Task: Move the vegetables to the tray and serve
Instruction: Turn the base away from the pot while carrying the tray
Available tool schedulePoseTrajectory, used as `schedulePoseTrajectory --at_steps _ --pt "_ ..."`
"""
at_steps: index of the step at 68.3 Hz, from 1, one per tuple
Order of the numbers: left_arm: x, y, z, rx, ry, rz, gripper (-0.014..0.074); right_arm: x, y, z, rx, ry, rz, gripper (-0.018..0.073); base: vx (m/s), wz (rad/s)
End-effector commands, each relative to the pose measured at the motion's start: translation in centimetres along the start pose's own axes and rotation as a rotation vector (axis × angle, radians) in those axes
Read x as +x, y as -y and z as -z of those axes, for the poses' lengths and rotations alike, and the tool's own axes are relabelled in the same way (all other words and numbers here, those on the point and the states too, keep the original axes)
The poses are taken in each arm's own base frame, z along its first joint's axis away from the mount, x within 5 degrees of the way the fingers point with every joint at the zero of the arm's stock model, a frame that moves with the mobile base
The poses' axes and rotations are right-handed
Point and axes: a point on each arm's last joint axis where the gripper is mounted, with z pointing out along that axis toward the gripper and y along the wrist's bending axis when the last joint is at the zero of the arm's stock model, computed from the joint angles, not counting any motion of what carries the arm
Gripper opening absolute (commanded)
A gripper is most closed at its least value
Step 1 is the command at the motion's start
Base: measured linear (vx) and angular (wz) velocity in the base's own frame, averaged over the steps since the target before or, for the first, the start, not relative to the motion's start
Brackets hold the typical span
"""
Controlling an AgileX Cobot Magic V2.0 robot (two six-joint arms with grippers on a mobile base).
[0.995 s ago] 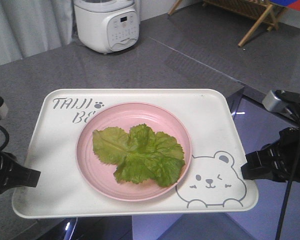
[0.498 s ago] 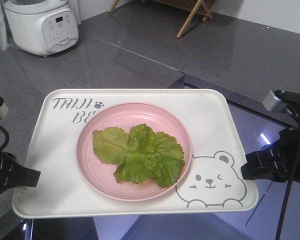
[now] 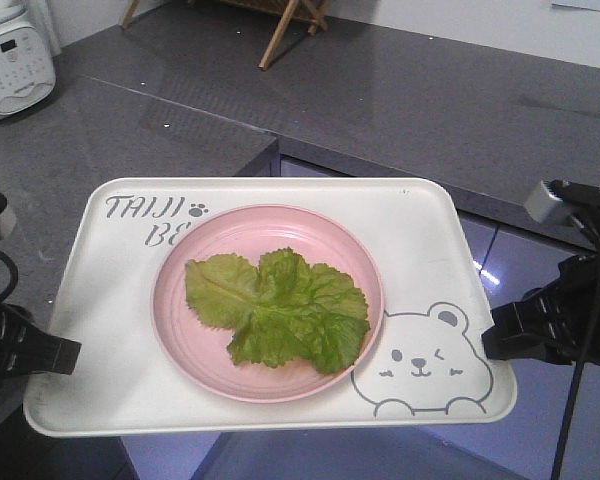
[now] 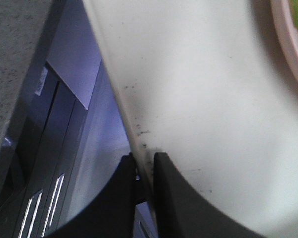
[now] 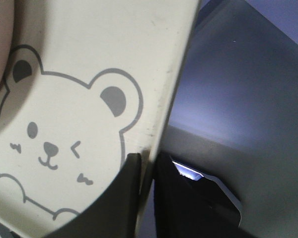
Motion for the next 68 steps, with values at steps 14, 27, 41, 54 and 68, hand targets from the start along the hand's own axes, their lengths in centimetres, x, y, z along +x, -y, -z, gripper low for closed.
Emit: schedulePoseTrajectory --at_steps 14,27,41,54,68 --pt "-1.02 0.72 1.23 0.052 0.123 -0.014 -0.0006 -0.25 -1.53 1.14 -0.078 0.044 0.051 -0.0001 -0.05 -0.34" --pt "-1.02 0.72 1.23 0.052 0.123 -0.014 -0.0006 -0.25 -1.53 1.14 -0.078 0.044 0.051 -0.0001 -0.04 -0.35" --pt "-1.02 0.72 1.23 0.052 0.123 -0.014 -0.0006 -0.25 -1.53 1.14 -0.078 0.044 0.051 -0.0001 -0.02 -0.36" --pt "-1.02 0.72 1.23 0.052 0.123 -0.014 -0.0006 -0.25 -1.53 1.14 -0.078 0.044 0.051 -0.0001 0.01 -0.35" --pt "-1.02 0.72 1.23 0.052 0.123 -0.014 -0.0006 -0.25 -1.53 1.14 -0.078 0.044 0.051 -0.0001 0.04 -0.29"
